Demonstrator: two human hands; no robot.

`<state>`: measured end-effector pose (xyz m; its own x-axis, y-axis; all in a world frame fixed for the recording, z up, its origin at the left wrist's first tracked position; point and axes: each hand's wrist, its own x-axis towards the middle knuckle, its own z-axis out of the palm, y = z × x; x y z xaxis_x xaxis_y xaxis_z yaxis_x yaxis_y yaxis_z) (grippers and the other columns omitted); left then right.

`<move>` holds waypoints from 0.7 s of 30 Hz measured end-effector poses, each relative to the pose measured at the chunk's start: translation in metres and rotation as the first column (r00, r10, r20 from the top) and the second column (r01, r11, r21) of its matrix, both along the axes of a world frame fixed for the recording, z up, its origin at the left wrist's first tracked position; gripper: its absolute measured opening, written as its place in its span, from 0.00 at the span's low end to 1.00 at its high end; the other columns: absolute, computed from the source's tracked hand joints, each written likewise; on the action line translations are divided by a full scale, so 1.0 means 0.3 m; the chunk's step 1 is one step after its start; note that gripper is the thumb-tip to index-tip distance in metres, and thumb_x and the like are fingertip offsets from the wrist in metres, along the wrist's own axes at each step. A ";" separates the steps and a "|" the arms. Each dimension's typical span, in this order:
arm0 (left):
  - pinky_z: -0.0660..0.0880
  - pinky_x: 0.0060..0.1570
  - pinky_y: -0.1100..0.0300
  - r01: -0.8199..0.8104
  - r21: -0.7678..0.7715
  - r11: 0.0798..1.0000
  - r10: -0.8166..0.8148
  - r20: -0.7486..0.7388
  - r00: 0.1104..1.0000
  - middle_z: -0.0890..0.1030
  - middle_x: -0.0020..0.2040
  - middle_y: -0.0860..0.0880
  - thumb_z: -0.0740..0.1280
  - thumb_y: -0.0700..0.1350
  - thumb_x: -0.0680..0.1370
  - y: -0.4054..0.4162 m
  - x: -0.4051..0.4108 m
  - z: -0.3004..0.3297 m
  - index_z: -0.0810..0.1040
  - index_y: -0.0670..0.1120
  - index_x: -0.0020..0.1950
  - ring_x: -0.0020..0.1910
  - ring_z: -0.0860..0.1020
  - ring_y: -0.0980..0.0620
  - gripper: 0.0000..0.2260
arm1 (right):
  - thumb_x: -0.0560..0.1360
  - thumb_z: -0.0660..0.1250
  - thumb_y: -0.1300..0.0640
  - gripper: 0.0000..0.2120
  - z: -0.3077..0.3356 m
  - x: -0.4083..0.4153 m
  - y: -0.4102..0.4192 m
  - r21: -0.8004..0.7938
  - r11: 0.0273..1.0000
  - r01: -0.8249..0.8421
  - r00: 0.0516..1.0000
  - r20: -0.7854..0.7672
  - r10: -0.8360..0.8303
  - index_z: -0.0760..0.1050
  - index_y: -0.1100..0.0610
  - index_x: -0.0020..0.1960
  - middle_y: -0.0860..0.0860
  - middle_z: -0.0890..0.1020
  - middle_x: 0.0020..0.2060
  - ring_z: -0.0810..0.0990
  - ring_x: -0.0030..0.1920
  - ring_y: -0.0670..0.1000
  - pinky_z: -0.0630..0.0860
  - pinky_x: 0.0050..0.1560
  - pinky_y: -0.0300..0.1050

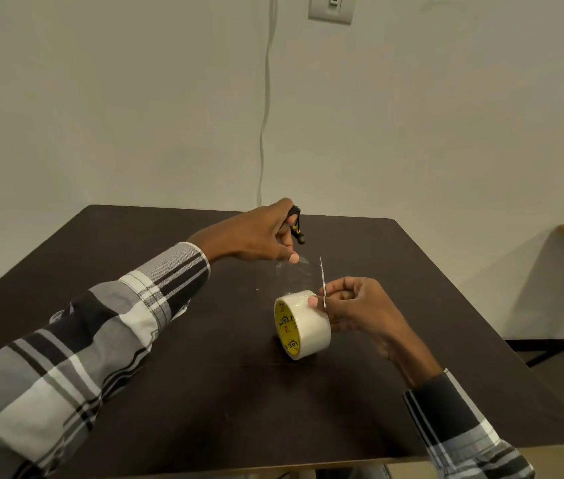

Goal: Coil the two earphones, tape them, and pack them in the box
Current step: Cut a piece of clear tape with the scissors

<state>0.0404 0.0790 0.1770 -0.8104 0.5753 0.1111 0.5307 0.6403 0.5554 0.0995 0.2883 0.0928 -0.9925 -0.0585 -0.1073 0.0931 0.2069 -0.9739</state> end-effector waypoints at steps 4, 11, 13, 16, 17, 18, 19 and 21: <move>0.69 0.35 0.72 0.036 -0.031 0.999 -0.037 -0.028 0.999 0.80 0.42 0.52 0.72 0.43 0.75 0.004 -0.004 0.009 0.61 0.53 0.44 0.39 0.77 0.60 0.18 | 0.64 0.81 0.55 0.24 0.012 0.001 0.060 0.060 0.996 -0.060 0.998 -0.024 0.062 0.77 0.62 0.55 0.56 0.83 0.38 0.83 0.37 0.52 0.84 0.41 0.47; 0.68 0.39 0.70 0.034 -0.021 0.999 -0.035 -0.088 0.995 0.81 0.43 0.51 0.73 0.45 0.75 0.008 -0.004 -0.005 0.61 0.53 0.43 0.41 0.77 0.58 0.18 | 0.61 0.82 0.50 0.25 0.068 -0.010 0.119 0.341 0.918 -0.202 0.975 -0.021 0.222 0.77 0.60 0.52 0.54 0.81 0.38 0.79 0.35 0.47 0.78 0.37 0.39; 0.68 0.41 0.70 0.037 -0.023 0.999 -0.039 -0.105 0.994 0.81 0.43 0.50 0.72 0.45 0.75 0.007 -0.004 -0.008 0.61 0.53 0.42 0.41 0.77 0.58 0.18 | 0.62 0.83 0.51 0.24 0.084 -0.013 0.127 0.401 0.885 -0.236 0.962 -0.032 0.271 0.77 0.59 0.50 0.52 0.81 0.36 0.78 0.36 0.48 0.77 0.39 0.41; 0.68 0.40 0.71 0.040 -0.032 0.999 -0.043 -0.123 0.991 0.81 0.43 0.50 0.72 0.44 0.76 0.002 -0.005 -0.013 0.61 0.54 0.42 0.40 0.76 0.58 0.18 | 0.61 0.84 0.50 0.24 0.115 -0.022 0.140 0.475 0.839 -0.266 0.947 -0.033 0.319 0.78 0.60 0.49 0.58 0.83 0.38 0.79 0.37 0.50 0.77 0.43 0.48; 0.68 0.40 0.71 0.039 -0.031 0.999 -0.042 -0.125 0.991 0.81 0.44 0.50 0.72 0.44 0.76 0.000 -0.006 -0.014 0.61 0.54 0.42 0.40 0.76 0.58 0.18 | 0.61 0.84 0.50 0.24 0.129 -0.027 0.143 0.494 0.825 -0.273 0.943 -0.032 0.331 0.78 0.60 0.48 0.59 0.84 0.40 0.79 0.37 0.50 0.77 0.44 0.49; 0.68 0.40 0.72 0.040 -0.025 0.999 -0.043 -0.125 0.991 0.81 0.44 0.50 0.72 0.44 0.76 -0.003 -0.006 -0.016 0.61 0.54 0.42 0.40 0.77 0.59 0.18 | 0.60 0.84 0.50 0.24 0.145 -0.033 0.146 0.514 0.812 -0.275 0.940 -0.032 0.338 0.78 0.59 0.48 0.59 0.84 0.41 0.79 0.37 0.50 0.77 0.44 0.50; 0.69 0.40 0.75 0.042 -0.015 0.999 -0.043 -0.123 0.991 0.81 0.44 0.50 0.72 0.44 0.76 -0.004 -0.008 -0.018 0.61 0.54 0.43 0.39 0.77 0.61 0.18 | 0.60 0.84 0.49 0.24 0.160 -0.040 0.146 0.535 0.799 -0.273 0.938 -0.035 0.344 0.79 0.59 0.47 0.59 0.84 0.41 0.79 0.37 0.49 0.77 0.44 0.50; 0.68 0.41 0.79 0.047 0.004 0.999 -0.046 -0.119 0.992 0.81 0.43 0.51 0.72 0.43 0.76 -0.003 -0.011 -0.020 0.62 0.53 0.43 0.38 0.76 0.67 0.17 | 0.60 0.85 0.49 0.23 0.188 -0.053 0.143 0.567 0.779 -0.267 0.935 -0.044 0.352 0.79 0.59 0.46 0.59 0.84 0.41 0.79 0.36 0.48 0.77 0.43 0.49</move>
<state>0.0372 0.0780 0.1710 -0.7635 0.6111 0.2088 0.6223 0.6098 0.4908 0.0836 0.3312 0.1491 -0.9375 -0.3391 -0.0778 -0.1957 0.6991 -0.6877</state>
